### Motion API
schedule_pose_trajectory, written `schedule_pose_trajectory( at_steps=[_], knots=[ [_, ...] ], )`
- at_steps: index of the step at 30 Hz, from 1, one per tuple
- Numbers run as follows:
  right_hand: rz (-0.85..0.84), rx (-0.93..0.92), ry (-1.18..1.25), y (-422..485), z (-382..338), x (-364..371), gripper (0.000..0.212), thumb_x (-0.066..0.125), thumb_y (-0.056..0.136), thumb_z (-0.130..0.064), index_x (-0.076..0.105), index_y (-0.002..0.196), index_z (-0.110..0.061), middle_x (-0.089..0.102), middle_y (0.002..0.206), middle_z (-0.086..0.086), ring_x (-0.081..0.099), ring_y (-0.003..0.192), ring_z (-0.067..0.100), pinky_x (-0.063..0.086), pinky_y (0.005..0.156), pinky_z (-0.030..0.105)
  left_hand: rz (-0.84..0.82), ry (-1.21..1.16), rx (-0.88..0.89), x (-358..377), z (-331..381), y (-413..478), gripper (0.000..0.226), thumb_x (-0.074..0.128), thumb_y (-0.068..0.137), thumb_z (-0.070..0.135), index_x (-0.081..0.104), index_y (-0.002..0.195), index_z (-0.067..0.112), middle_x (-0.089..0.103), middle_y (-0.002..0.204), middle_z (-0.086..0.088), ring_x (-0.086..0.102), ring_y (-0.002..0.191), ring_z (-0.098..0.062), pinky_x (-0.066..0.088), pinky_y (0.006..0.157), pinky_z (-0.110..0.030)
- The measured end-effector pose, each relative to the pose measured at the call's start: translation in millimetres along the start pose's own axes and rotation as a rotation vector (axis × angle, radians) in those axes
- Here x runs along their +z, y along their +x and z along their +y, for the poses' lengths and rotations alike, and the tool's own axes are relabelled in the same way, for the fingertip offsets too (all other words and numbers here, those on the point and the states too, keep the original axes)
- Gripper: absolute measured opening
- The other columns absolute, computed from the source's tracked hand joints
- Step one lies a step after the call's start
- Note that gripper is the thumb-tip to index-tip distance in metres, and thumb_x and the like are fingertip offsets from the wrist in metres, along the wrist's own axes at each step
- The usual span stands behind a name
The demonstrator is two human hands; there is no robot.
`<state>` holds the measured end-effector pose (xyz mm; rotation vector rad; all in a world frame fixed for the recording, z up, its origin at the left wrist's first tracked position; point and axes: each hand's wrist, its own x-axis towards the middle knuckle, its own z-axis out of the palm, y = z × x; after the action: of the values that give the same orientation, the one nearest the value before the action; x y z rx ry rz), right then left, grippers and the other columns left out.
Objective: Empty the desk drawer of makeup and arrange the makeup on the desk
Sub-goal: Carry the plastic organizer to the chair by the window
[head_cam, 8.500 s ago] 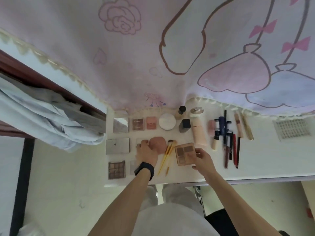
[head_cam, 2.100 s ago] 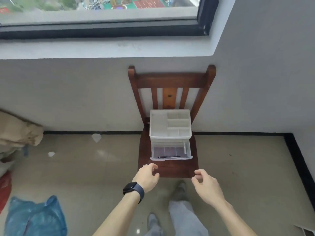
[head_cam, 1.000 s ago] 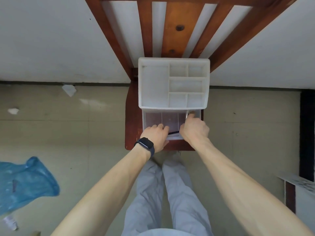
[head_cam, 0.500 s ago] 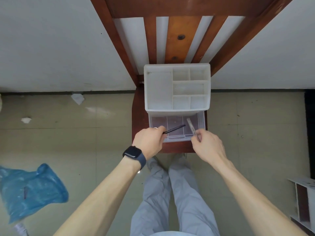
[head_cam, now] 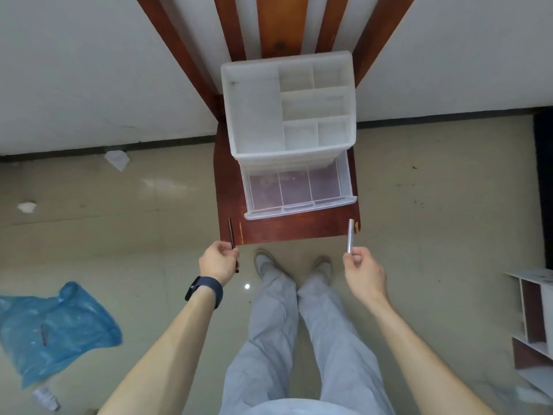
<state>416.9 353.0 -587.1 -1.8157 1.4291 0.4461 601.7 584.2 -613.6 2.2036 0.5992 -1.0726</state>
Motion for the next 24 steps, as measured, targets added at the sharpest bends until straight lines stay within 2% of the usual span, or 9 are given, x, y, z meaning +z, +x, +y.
schedule_pose_trajectory(
  at_steps=[2, 4, 8, 12, 16, 19, 24],
  knots=[
    [-0.025, -0.015, -0.032, 23.3, 3.1, 13.1, 0.008, 0.057, 0.100, -0.023, 0.063, 0.105, -0.019, 0.067, 0.088, -0.003, 0.066, 0.101, 0.032, 0.035, 0.075, 0.029, -0.006, 0.055, 0.037, 13.7, 3.2, 16.3, 0.008, 0.070, 0.089, 0.018, 0.065, 0.094, 0.014, 0.068, 0.082, 0.000, 0.071, 0.085, -0.028, 0.060, 0.083, -0.044],
    [-0.029, -0.074, -0.060, 47.9, 3.5, 25.0, 0.011, 0.058, 0.099, -0.022, 0.063, 0.107, -0.017, 0.066, 0.086, -0.002, 0.065, 0.102, 0.032, 0.036, 0.076, 0.030, 0.003, 0.101, 0.085, 28.1, 5.7, 33.0, 0.012, 0.072, 0.088, 0.020, 0.065, 0.095, 0.014, 0.070, 0.088, -0.004, 0.071, 0.090, -0.030, 0.059, 0.084, -0.043],
    [0.011, -0.123, -0.097, 93.8, 6.5, 41.0, 0.022, 0.058, 0.099, -0.021, 0.062, 0.118, -0.010, 0.073, 0.103, 0.010, 0.062, 0.109, 0.035, 0.044, 0.086, 0.036, 0.098, 0.222, 0.193, 54.2, 3.4, 63.3, 0.014, 0.072, 0.088, 0.024, 0.063, 0.095, 0.017, 0.072, 0.096, -0.007, 0.068, 0.094, -0.028, 0.057, 0.085, -0.041],
    [0.050, -0.077, -0.121, 118.1, 14.4, 47.2, 0.022, 0.059, 0.097, -0.024, 0.058, 0.117, -0.013, 0.069, 0.113, 0.012, 0.061, 0.109, 0.036, 0.047, 0.086, 0.038, 0.133, 0.257, 0.236, 69.9, -2.7, 76.1, 0.024, 0.070, 0.090, 0.023, 0.063, 0.110, 0.013, 0.070, 0.105, -0.009, 0.063, 0.104, -0.029, 0.052, 0.092, -0.040],
    [0.056, -0.111, -0.138, 119.8, 22.5, 51.5, 0.030, 0.067, 0.093, -0.027, 0.055, 0.115, -0.012, 0.059, 0.116, 0.013, 0.059, 0.104, 0.037, 0.046, 0.088, 0.041, 0.169, 0.288, 0.262, 79.2, -13.8, 77.7, 0.029, 0.072, 0.088, 0.024, 0.058, 0.111, 0.013, 0.065, 0.105, -0.008, 0.055, 0.090, -0.020, 0.041, 0.078, -0.029],
    [0.044, -0.125, -0.153, 121.3, 23.3, 50.9, 0.033, 0.070, 0.091, -0.028, 0.053, 0.115, -0.011, 0.057, 0.117, 0.014, 0.059, 0.103, 0.038, 0.045, 0.087, 0.040, 0.169, 0.276, 0.251, 81.9, -15.6, 75.1, 0.030, 0.074, 0.086, 0.024, 0.056, 0.109, 0.014, 0.059, 0.103, -0.005, 0.050, 0.086, -0.017, 0.039, 0.077, -0.028],
    [0.009, -0.120, -0.179, 124.2, 21.3, 47.5, 0.037, 0.072, 0.089, -0.031, 0.052, 0.114, -0.012, 0.057, 0.116, 0.013, 0.060, 0.103, 0.038, 0.045, 0.087, 0.039, 0.129, 0.285, 0.238, 77.3, -11.4, 72.6, 0.030, 0.076, 0.084, 0.026, 0.055, 0.105, 0.018, 0.057, 0.101, -0.001, 0.053, 0.089, -0.018, 0.039, 0.077, -0.027]
  ],
)
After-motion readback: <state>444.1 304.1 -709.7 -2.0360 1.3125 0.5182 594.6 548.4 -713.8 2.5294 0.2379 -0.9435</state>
